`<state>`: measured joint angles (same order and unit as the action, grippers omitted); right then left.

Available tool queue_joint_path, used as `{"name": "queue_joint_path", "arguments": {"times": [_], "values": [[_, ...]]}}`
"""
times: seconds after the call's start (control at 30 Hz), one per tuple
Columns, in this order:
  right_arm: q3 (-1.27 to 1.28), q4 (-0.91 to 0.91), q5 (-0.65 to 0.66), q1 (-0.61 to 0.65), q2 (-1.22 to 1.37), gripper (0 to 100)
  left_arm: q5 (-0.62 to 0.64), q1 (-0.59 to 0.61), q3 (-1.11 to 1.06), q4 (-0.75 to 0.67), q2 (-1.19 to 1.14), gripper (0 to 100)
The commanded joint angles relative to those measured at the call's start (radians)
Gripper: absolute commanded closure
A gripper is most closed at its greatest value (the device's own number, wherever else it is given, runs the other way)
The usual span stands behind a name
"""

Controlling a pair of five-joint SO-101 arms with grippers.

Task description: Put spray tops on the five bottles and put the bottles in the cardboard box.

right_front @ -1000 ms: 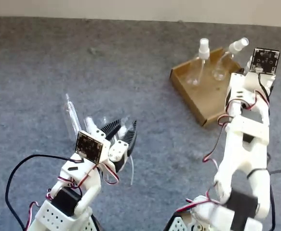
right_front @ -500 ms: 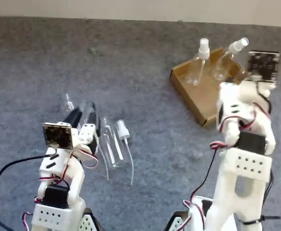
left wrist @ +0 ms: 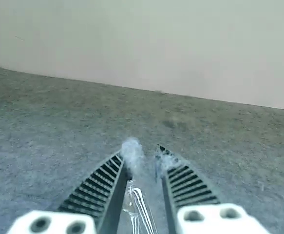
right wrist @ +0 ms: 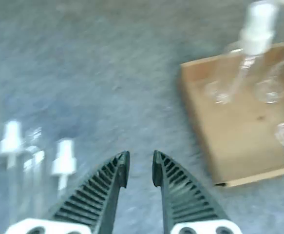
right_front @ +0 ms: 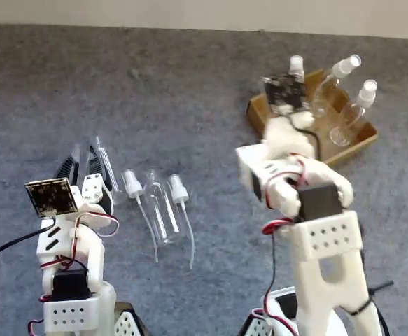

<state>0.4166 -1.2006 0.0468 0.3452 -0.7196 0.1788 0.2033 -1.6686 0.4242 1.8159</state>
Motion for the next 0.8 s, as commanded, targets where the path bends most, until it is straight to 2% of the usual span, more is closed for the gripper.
{"name": "queue_joint_path", "arguments": {"times": [0.0,0.13,0.47,0.63,0.77], "values": [[-0.163,-0.087,-0.074,0.136,0.096,93.5,0.005,0.015,0.042,-0.005,0.008,95],[-0.269,-0.140,-0.140,0.262,0.236,93.5,0.005,0.042,0.067,0.000,0.007,95],[-0.381,-0.142,-0.215,0.441,0.526,93.5,-0.002,0.291,0.139,0.006,0.007,95],[-0.386,-0.124,-0.210,0.506,0.634,93.3,-0.103,0.483,0.140,0.138,0.008,95],[-0.384,-0.082,-0.212,0.544,0.716,86.5,-0.133,0.562,0.130,0.250,0.008,95]]}}
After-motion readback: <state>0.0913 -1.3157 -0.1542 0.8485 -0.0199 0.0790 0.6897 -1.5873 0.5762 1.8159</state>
